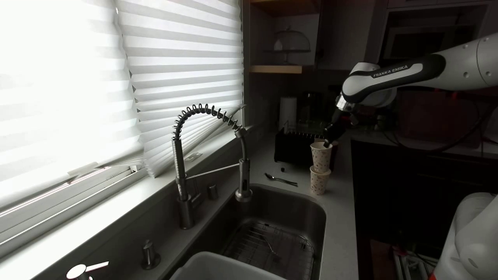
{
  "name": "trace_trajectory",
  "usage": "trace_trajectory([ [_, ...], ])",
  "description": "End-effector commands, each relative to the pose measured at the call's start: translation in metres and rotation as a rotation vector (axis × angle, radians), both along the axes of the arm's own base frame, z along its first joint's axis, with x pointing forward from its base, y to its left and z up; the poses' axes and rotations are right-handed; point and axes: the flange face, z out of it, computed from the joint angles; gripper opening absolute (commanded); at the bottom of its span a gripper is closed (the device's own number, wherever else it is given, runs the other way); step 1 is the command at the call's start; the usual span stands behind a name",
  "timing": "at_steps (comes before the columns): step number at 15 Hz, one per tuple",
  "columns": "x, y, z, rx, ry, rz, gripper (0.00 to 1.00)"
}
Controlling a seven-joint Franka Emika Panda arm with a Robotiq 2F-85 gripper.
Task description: Pick up the closest paper cup, pour the water out into the sink and put the paper cup back on the kitchen counter, pick up the furthest paper cup, pour the water out into the sink and stack the most paper cup into the other paper cup
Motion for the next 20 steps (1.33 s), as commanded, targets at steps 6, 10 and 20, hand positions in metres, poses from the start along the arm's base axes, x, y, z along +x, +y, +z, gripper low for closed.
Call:
trace_trajectory([
  [6,0.008,0.007,-0.016,-0.011,-0.007,-0.019,0.30],
  [10,0.010,0.007,-0.013,-0.016,-0.008,-0.013,0.59],
  [20,0.021,0.013,0.015,-0.043,-0.025,0.010,1.00],
])
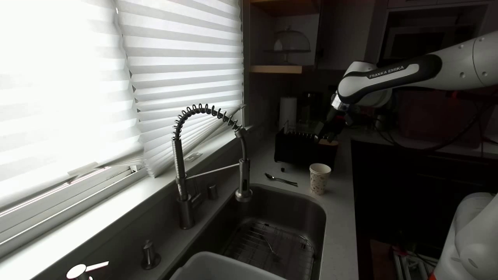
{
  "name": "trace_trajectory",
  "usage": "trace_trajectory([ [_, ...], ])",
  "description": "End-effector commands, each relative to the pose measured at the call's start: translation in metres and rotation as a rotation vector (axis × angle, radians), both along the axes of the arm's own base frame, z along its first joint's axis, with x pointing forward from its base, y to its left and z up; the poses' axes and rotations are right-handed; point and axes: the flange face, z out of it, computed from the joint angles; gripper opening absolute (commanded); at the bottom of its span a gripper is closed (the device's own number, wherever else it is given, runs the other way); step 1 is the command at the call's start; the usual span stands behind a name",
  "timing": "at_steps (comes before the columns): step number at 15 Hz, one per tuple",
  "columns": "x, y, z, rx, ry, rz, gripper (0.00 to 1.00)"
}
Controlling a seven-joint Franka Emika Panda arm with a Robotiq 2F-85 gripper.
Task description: Pick up the closest paper cup, pour the water out into the sink and put the paper cup back on the kitchen counter, pick up the furthest paper cup, pour the water out into the sink and stack the most paper cup into the other paper cup
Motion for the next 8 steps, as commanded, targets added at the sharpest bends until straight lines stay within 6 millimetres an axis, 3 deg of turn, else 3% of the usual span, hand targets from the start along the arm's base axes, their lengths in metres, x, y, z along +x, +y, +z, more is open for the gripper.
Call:
trace_trajectory([
  [1,0.0047,0.0037,0.0108,-0.007,-0.003,0.000,1.00],
  [8,0.0080,0.0041,0.0132,-0.020,-0.014,0.015,1.00],
])
